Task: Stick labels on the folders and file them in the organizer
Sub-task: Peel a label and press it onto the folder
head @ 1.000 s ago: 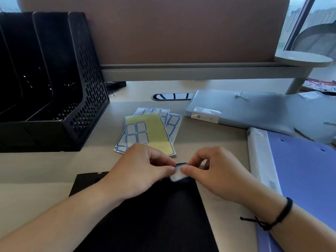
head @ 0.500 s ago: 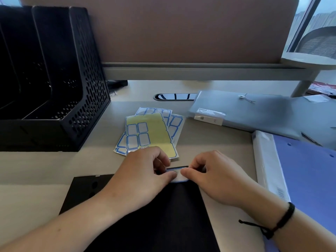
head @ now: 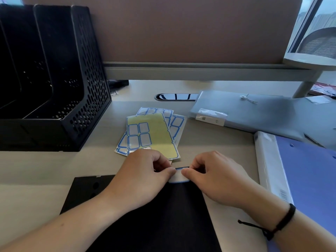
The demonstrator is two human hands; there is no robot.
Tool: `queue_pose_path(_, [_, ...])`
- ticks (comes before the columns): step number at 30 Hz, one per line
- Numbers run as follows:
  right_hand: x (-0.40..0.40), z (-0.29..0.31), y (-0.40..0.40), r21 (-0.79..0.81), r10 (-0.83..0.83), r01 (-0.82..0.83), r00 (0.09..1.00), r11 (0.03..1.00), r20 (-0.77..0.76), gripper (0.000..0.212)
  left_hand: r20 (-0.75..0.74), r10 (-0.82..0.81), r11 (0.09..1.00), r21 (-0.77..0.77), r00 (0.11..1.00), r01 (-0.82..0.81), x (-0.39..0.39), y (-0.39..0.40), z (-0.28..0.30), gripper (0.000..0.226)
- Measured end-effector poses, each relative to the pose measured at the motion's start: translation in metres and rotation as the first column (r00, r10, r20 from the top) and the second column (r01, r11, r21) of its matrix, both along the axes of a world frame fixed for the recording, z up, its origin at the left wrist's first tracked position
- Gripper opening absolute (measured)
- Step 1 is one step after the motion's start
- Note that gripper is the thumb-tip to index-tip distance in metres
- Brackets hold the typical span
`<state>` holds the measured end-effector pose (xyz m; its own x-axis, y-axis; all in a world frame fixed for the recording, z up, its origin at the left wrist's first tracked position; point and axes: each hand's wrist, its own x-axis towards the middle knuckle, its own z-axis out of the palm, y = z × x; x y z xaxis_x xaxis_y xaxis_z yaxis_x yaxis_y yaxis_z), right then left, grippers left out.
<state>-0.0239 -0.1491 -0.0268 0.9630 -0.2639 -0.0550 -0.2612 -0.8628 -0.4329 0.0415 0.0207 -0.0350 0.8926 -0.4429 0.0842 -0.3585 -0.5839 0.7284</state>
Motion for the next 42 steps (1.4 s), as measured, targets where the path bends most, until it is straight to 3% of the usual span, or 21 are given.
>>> queue_pose_path(5, [-0.001, 0.002, 0.0, 0.013, 0.006, -0.006, 1.0, 1.0, -0.015, 0.035, -0.103, 0.015, 0.999, -0.043, 0.995, -0.02, 0.005, -0.001, 0.001, 0.015])
queue_pose_path(13, [-0.002, -0.002, 0.006, -0.076, 0.005, -0.004, 1.0, 0.997, 0.015, 0.031, 0.031, 0.002, 0.997, 0.072, 1.0, -0.004, -0.001, -0.002, -0.001, 0.013])
queue_pose_path(25, [-0.002, -0.003, 0.003, -0.054, -0.036, 0.039, 0.998, 0.998, 0.058, 0.033, 0.012, -0.014, 0.999, 0.047, 1.0, 0.014, 0.005, 0.003, -0.004, 0.015])
queue_pose_path(31, [0.0, -0.007, -0.005, 0.042, -0.079, 0.075, 0.99, 0.996, 0.113, 0.027, 0.068, 0.039, 0.997, 0.062, 0.997, -0.043, 0.007, 0.006, -0.004, 0.037])
queue_pose_path(36, [0.001, -0.007, -0.001, -0.092, -0.079, 0.088, 0.991, 0.992, 0.106, 0.049, 0.112, 0.05, 0.997, 0.046, 0.992, -0.055, 0.008, 0.006, -0.005, 0.05])
queue_pose_path(42, [-0.002, -0.005, 0.0, -0.188, -0.084, 0.092, 0.995, 0.978, 0.051, 0.059, 0.23, -0.014, 1.0, 0.027, 0.973, 0.008, -0.001, 0.006, -0.006, 0.039])
